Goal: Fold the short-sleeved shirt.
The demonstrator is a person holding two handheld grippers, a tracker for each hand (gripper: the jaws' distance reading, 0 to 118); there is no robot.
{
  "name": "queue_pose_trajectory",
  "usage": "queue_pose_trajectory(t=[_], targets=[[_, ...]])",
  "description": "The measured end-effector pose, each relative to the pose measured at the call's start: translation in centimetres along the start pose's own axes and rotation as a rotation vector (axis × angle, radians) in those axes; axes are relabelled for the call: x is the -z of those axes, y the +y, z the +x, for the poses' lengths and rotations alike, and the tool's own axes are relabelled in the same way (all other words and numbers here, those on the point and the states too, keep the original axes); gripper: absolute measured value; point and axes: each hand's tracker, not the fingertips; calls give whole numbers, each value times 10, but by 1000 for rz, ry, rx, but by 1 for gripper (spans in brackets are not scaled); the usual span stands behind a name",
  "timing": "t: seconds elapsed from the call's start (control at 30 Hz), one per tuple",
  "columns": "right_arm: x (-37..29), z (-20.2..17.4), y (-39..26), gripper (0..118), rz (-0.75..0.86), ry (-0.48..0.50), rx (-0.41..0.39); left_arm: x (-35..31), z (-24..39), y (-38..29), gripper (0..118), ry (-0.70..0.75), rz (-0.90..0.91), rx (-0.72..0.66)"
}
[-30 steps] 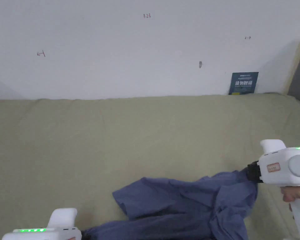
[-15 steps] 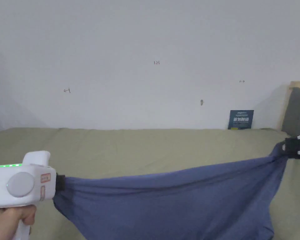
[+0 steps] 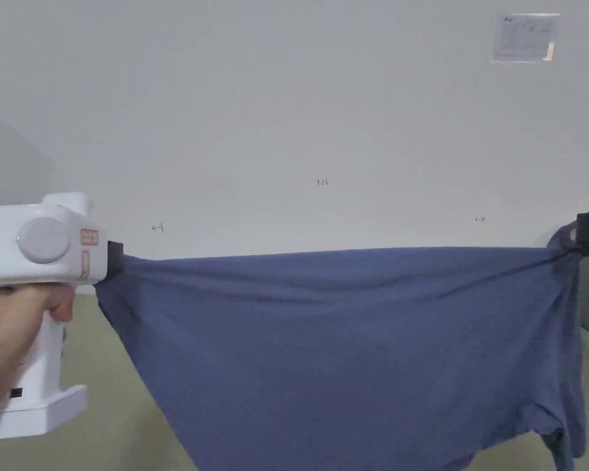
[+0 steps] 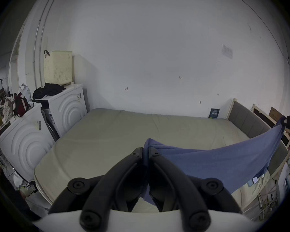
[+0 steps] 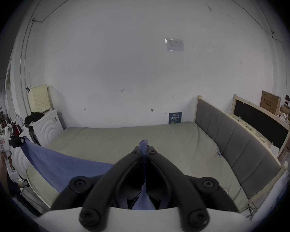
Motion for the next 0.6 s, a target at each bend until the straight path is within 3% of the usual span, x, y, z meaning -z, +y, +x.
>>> queue_pose_trajectory(t=[0.3, 0.6], targets=[[18, -16, 24, 2, 80, -43, -2, 31, 10, 30, 5, 64, 41, -58], [105, -24, 70, 2, 59, -76, -28, 95, 36, 80, 5, 149, 62, -25]])
